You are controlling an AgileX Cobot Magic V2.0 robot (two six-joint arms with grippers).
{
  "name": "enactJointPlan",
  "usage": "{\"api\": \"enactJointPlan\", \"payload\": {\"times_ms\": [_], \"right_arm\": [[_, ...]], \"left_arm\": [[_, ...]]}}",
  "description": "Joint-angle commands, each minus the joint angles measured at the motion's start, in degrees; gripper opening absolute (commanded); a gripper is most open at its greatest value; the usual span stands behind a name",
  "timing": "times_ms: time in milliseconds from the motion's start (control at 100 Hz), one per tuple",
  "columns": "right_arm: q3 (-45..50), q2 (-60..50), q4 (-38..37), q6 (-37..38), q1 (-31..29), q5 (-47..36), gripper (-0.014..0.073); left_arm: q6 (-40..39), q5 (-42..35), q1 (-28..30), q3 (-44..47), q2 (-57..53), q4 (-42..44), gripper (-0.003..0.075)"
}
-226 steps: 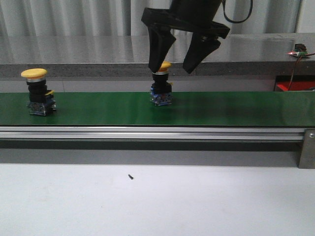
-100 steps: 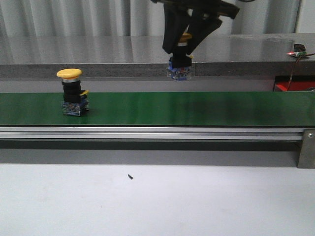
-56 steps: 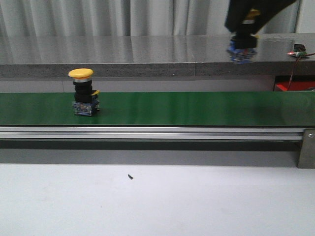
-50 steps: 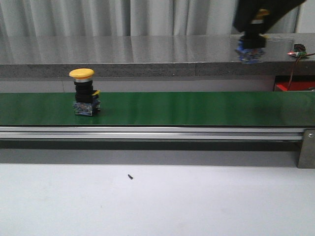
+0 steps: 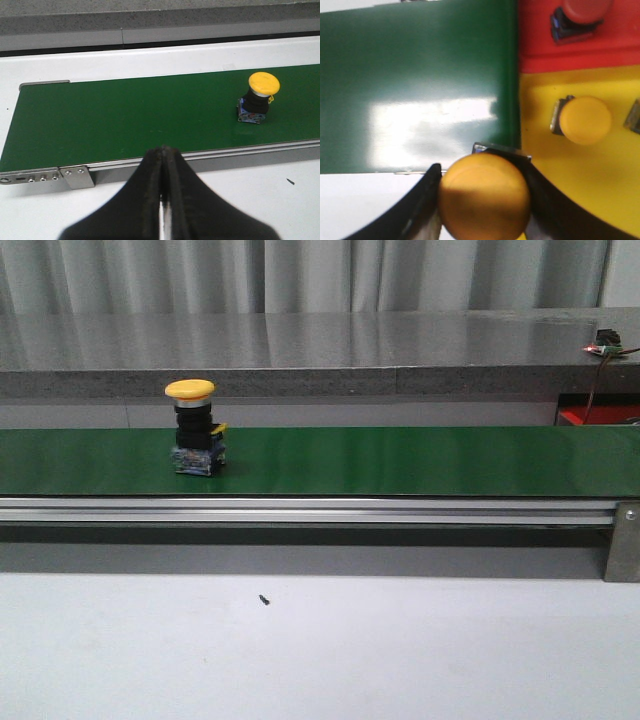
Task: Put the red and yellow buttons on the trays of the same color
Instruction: 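Carry the yellow button into the yellow tray and open the right gripper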
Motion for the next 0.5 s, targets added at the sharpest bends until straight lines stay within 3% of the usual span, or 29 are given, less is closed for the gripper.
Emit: {"api": "enactJointPlan", "payload": {"times_ms": [0,490], "right_arm": [[0.8,-2.4,0.6,0.3,-2.7,-3.1,0.0181],[11.7,-2.4,-0.6,5.7,-16.0,-14.8,0.0181]], "left_arm": [[0.0,-3.8,-0.4,-1.6,-0.3,-1.9,-0.002],[0.0,-4.2,-0.4,-1.6,-0.3,-1.9,-0.002]]}}
